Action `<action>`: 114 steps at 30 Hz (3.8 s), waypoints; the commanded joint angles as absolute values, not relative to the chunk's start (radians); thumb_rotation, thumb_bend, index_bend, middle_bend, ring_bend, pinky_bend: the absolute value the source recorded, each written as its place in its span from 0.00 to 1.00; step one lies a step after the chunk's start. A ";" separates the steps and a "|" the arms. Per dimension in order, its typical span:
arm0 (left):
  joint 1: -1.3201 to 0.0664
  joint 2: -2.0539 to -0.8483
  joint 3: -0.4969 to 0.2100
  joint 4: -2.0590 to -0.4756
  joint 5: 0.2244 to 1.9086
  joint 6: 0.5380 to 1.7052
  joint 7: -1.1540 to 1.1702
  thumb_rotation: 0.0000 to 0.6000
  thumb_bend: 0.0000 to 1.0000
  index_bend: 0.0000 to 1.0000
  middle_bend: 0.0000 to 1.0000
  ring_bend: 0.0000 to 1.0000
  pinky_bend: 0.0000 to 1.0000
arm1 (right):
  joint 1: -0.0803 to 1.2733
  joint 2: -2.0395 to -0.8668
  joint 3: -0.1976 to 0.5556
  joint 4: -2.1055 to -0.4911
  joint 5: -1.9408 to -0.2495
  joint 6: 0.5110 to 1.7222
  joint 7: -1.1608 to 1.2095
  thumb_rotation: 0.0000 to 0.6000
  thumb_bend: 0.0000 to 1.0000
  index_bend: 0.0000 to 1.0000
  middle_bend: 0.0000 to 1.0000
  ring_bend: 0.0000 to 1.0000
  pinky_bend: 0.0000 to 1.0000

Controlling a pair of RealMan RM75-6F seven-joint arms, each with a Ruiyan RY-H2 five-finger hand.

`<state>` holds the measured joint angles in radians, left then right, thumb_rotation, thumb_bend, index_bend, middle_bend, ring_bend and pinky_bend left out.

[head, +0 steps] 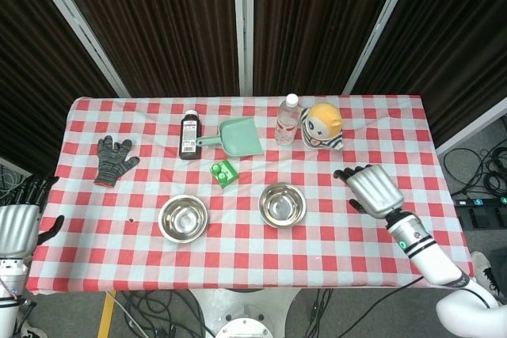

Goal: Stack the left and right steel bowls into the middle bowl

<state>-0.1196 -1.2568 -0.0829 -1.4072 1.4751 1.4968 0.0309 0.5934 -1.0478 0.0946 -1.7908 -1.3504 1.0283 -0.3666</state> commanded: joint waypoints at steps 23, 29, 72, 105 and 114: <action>-0.200 -1.262 0.022 -1.605 1.608 1.360 0.169 1.00 0.19 0.22 0.24 0.20 0.39 | 0.277 -1.061 0.049 -1.709 -1.336 1.343 -0.227 1.00 0.04 0.11 0.11 0.00 0.00; -0.217 -1.283 0.054 -1.651 1.668 1.340 0.224 1.00 0.19 0.28 0.30 0.48 0.66 | 0.287 -1.038 0.065 -1.714 -1.327 1.311 -0.217 1.00 0.04 0.11 0.10 0.00 0.00; -0.391 -1.531 0.051 -1.425 1.625 1.094 0.377 1.00 0.26 0.39 0.39 0.88 0.89 | 0.298 -1.013 0.114 -1.663 -1.252 1.213 -0.156 1.00 0.07 0.14 0.12 0.00 0.00; -0.420 -1.636 0.054 -1.255 1.658 1.181 0.335 1.00 0.35 0.57 0.57 0.95 0.95 | 0.312 -1.021 0.119 -1.631 -1.232 1.156 -0.133 1.00 0.07 0.14 0.13 0.00 0.00; -0.421 -1.646 0.064 -1.233 1.658 1.183 0.337 1.00 0.36 0.59 0.60 0.96 0.96 | 0.314 -1.019 0.121 -1.630 -1.231 1.150 -0.126 1.00 0.07 0.14 0.13 0.00 0.00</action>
<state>-0.4212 -1.6459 0.0635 -1.2337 1.6575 1.1828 0.3364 0.3138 -1.0190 0.1213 -1.6300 -1.2314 1.1506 -0.1265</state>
